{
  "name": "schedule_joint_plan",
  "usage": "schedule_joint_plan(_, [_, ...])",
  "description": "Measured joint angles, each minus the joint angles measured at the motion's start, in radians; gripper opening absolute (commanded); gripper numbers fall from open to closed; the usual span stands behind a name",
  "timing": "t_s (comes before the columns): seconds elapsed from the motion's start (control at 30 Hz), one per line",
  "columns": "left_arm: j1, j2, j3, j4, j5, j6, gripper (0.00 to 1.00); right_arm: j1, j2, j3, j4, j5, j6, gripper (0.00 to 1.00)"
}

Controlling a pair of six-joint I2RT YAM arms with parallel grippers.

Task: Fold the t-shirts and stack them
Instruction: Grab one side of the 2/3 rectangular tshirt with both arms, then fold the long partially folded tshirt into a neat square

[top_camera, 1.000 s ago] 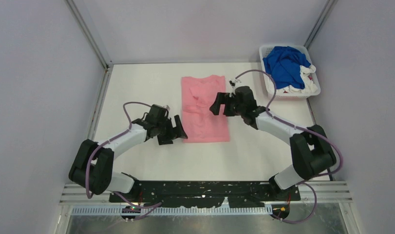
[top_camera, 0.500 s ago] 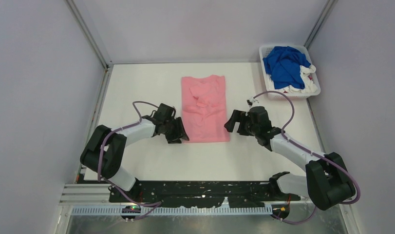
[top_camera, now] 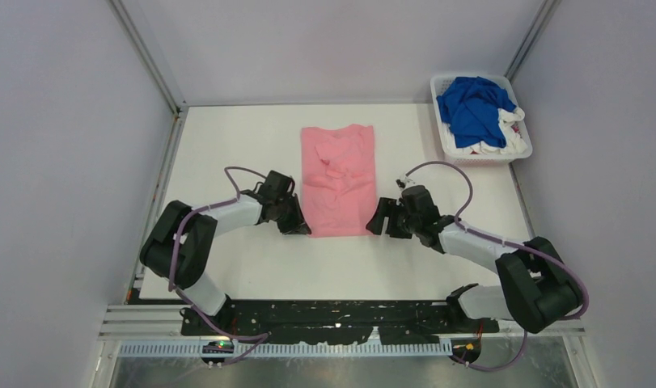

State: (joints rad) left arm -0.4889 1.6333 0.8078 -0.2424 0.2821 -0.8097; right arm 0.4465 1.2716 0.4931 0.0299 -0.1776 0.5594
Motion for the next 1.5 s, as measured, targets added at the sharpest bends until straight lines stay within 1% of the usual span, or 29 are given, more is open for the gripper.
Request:
schedule_joint_plan(0.03, [-0.001, -0.001, 0.000, 0.000, -0.002, 0.000, 0.00, 0.007, 0.018, 0.000, 0.000, 0.001, 0.004, 0.64])
schedule_joint_plan(0.13, [-0.002, -0.005, 0.000, -0.001, -0.009, 0.001, 0.00, 0.023, 0.074, 0.013, 0.024, 0.006, 0.018, 0.54])
schedule_joint_plan(0.17, [-0.002, -0.006, 0.000, -0.001, -0.012, 0.001, 0.00, 0.027, 0.093, 0.019, 0.032, 0.006, 0.022, 0.45])
schedule_joint_plan(0.2, [-0.002, -0.006, 0.000, -0.001, -0.014, 0.001, 0.00, 0.029, 0.107, 0.026, 0.042, 0.007, 0.025, 0.40])
schedule_joint_plan(0.23, [-0.003, -0.006, 0.000, -0.001, -0.016, 0.001, 0.00, 0.033, 0.125, 0.034, 0.051, 0.011, 0.027, 0.32])
schedule_joint_plan(0.27, [-0.003, -0.007, 0.000, -0.002, -0.018, 0.002, 0.00, 0.036, 0.141, 0.038, 0.060, 0.009, 0.031, 0.29])
schedule_joint_plan(0.3, [-0.003, -0.008, -0.001, -0.001, -0.019, 0.002, 0.00, 0.041, 0.154, 0.043, 0.065, 0.011, 0.033, 0.24])
schedule_joint_plan(0.47, [-0.006, -0.017, -0.010, 0.000, -0.027, 0.002, 0.00, 0.069, 0.169, 0.048, 0.058, 0.017, 0.042, 0.17])
schedule_joint_plan(0.5, [-0.007, -0.023, -0.016, 0.000, -0.029, 0.002, 0.00, 0.074, 0.168, 0.048, 0.054, 0.020, 0.042, 0.13])
schedule_joint_plan(0.53, [-0.007, -0.030, -0.023, 0.000, -0.030, 0.002, 0.00, 0.078, 0.166, 0.048, 0.047, 0.020, 0.042, 0.11])
schedule_joint_plan(0.63, [-0.011, -0.089, -0.074, -0.008, -0.044, 0.002, 0.00, 0.090, 0.143, 0.045, -0.006, 0.022, 0.041, 0.06])
schedule_joint_plan(0.8, [-0.074, -0.277, -0.205, -0.078, -0.083, 0.001, 0.00, 0.132, 0.031, -0.013, -0.116, -0.025, 0.047, 0.05])
schedule_joint_plan(0.93, [-0.169, -0.488, -0.280, -0.202, -0.108, -0.007, 0.00, 0.227, -0.124, -0.062, -0.237, -0.082, 0.071, 0.05])
schedule_joint_plan(1.03, [-0.220, -0.639, -0.296, -0.291, -0.114, -0.021, 0.00, 0.288, -0.236, -0.065, -0.299, -0.127, 0.098, 0.05])
schedule_joint_plan(1.07, [-0.225, -0.663, -0.297, -0.304, -0.114, -0.022, 0.00, 0.300, -0.272, -0.064, -0.315, -0.140, 0.103, 0.05])
schedule_joint_plan(1.1, [-0.232, -0.735, -0.297, -0.332, -0.114, -0.026, 0.00, 0.306, -0.312, -0.063, -0.333, -0.147, 0.109, 0.05])
schedule_joint_plan(1.2, [-0.234, -0.838, -0.296, -0.357, -0.123, -0.026, 0.00, 0.307, -0.382, -0.041, -0.387, -0.146, 0.117, 0.05])
schedule_joint_plan(1.27, [-0.234, -0.867, -0.283, -0.360, -0.135, -0.024, 0.00, 0.307, -0.403, -0.008, -0.418, -0.135, 0.116, 0.05])
schedule_joint_plan(1.33, [-0.232, -0.859, -0.247, -0.362, -0.156, -0.017, 0.00, 0.302, -0.403, 0.030, -0.429, -0.122, 0.112, 0.05])
schedule_joint_plan(1.4, [-0.220, -0.815, -0.187, -0.361, -0.177, 0.002, 0.00, 0.279, -0.387, 0.077, -0.432, -0.120, 0.100, 0.05])
schedule_joint_plan(1.5, [-0.175, -0.721, -0.072, -0.342, -0.194, 0.035, 0.00, 0.217, -0.336, 0.150, -0.436, -0.121, 0.077, 0.05])
